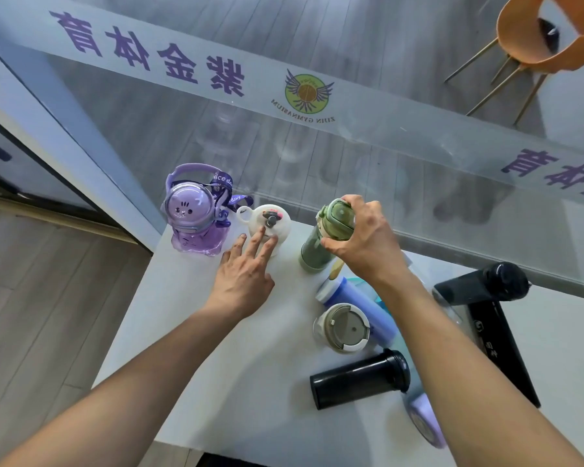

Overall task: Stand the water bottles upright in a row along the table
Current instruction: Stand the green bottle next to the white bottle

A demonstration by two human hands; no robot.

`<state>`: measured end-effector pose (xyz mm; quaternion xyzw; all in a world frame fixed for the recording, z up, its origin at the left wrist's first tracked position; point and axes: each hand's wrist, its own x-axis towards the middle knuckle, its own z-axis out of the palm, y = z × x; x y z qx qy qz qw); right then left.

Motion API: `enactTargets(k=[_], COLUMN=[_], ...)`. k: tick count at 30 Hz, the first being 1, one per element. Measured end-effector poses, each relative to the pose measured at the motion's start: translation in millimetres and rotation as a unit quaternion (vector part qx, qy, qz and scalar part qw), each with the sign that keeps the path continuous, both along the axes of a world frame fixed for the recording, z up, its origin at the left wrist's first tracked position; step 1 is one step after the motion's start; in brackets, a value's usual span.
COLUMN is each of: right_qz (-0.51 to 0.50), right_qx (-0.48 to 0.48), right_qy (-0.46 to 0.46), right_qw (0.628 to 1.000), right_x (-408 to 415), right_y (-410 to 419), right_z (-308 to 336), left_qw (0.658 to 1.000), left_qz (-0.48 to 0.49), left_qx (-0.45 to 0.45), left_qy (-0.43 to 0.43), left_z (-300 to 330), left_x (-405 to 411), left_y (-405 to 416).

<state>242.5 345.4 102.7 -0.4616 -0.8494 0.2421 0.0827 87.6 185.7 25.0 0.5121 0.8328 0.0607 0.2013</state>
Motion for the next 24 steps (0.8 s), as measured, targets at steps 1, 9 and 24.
enactTargets(k=[1, 9, 24], right_qz=[0.002, -0.010, -0.019], right_qx=[0.002, 0.007, -0.030], right_qy=[-0.003, -0.020, 0.044], right_qw=[1.000, 1.000, 0.998], right_x=[-1.7, -1.5, 41.0], right_y=[-1.2, -5.3, -9.5], right_z=[-0.4, 0.7, 1.3], left_qw=[1.000, 1.000, 0.999], left_qz=[0.001, -0.001, -0.024], left_qx=[0.000, 0.006, 0.034], left_qy=[-0.002, -0.003, -0.021], left_z=[0.1, 1.5, 18.9], left_x=[0.4, -0.1, 46.1], left_y=[0.0, 1.9, -3.5])
